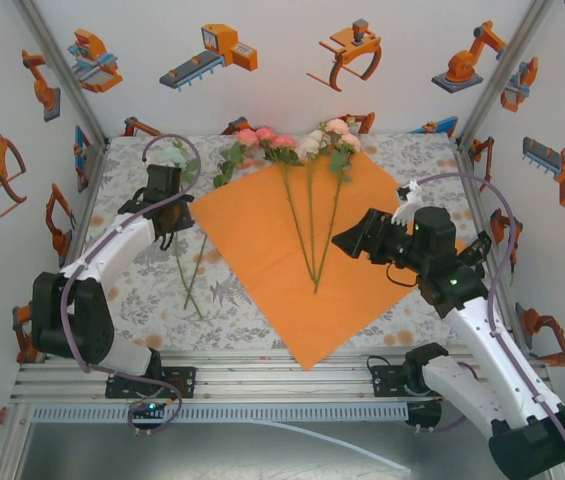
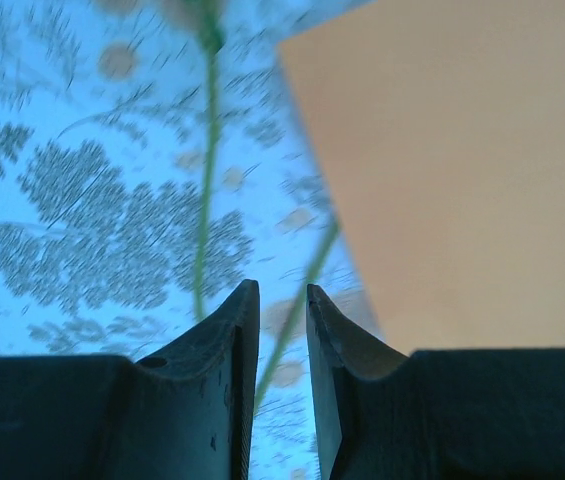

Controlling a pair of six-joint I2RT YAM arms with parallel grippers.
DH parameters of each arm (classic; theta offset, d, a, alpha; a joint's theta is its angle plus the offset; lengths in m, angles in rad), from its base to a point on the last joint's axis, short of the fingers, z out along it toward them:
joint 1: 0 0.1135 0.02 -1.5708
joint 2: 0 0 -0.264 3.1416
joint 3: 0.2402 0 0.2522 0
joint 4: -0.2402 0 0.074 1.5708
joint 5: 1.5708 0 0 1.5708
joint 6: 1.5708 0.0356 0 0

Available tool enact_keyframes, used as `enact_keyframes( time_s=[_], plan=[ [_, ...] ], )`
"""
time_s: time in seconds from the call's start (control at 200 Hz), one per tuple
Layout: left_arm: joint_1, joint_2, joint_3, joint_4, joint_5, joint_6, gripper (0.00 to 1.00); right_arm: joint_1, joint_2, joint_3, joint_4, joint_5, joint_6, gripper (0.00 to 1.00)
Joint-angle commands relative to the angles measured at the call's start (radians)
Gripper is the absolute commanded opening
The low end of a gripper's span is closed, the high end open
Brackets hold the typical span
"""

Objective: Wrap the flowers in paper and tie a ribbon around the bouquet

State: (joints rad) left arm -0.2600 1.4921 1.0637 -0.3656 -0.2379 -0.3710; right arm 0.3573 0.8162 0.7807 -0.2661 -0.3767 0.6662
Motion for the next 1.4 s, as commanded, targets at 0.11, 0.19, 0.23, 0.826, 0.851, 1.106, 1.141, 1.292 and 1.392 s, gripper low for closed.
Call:
enact_keyframes(
  time_s=[0.11,0.19,0.23,0.826,0.851,1.106,1.141,1.292,1.392],
  plan=[
    [0.055,0.185,0.082,-0.076,0.01,0.059,0.31,0.01,-0.005,-0.004,0.046,0.003,0.018,0.75],
    [0.058,0.244,0.11,-0.067,0.014,0.066,0.32,0.012,-0.014,-0.008,0.039,0.004,0.02,0.75],
    [0.059,0.266,0.122,-0.06,0.007,0.072,0.32,0.014,-0.016,-0.005,0.03,0.004,0.013,0.75],
    [0.133,0.4,0.235,-0.09,0.066,0.118,0.36,0.07,0.055,0.011,0.054,-0.023,-0.004,0.75],
    [0.134,0.411,0.247,-0.099,0.072,0.12,0.36,0.071,0.056,0.012,0.053,-0.02,-0.006,0.75],
    [0.152,0.466,0.309,-0.14,0.112,0.116,0.3,0.095,0.084,0.022,0.06,-0.022,-0.023,0.75],
    [0.155,0.471,0.313,-0.143,0.118,0.117,0.3,0.097,0.083,0.019,0.062,-0.022,-0.024,0.75],
    [0.16,0.502,0.348,-0.172,0.14,0.119,0.28,0.098,0.075,0.005,0.077,-0.022,-0.022,0.75],
    [0.162,0.524,0.371,-0.192,0.154,0.124,0.27,0.098,0.065,-0.002,0.081,-0.018,-0.022,0.75]
  ],
)
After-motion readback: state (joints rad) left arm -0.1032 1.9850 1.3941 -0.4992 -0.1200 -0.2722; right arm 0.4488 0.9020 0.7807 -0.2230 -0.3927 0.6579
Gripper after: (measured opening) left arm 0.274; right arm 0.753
